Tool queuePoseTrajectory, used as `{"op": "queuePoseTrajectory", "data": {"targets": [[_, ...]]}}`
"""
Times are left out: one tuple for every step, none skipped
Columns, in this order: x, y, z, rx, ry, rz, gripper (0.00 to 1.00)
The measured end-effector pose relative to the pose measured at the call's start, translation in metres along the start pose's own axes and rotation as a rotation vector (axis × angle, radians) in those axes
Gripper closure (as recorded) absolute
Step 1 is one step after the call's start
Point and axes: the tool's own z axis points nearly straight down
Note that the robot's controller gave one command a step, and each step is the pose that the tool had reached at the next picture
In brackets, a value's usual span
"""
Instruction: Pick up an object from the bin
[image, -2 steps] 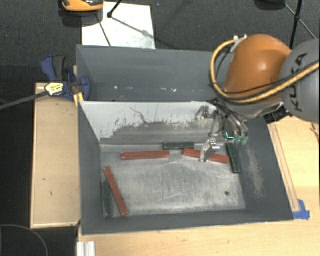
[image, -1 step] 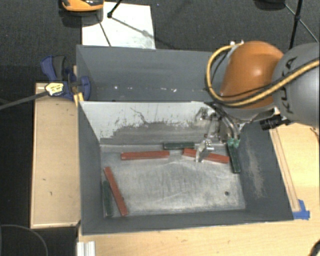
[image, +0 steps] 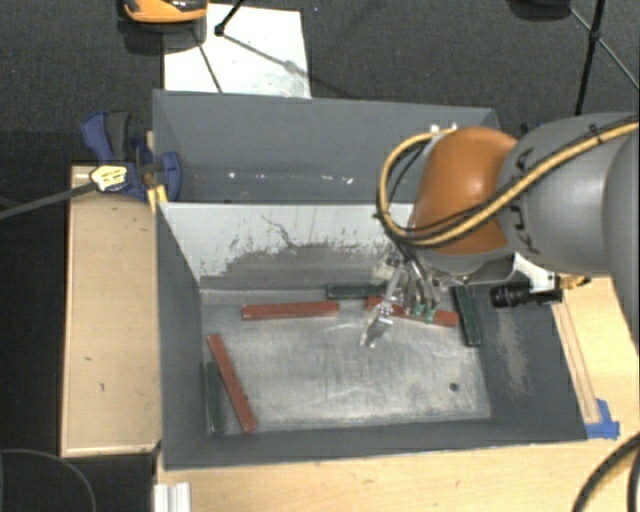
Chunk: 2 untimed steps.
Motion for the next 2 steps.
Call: {"op": "queuePoseTrajectory", "data": {"targets": [[-0.018,-0.037,0.026,-0.001,0.005,-0.105,0.00],[-0.038,-0.071,0.034,0.003,-0.001,-0.108,0.00]]}}
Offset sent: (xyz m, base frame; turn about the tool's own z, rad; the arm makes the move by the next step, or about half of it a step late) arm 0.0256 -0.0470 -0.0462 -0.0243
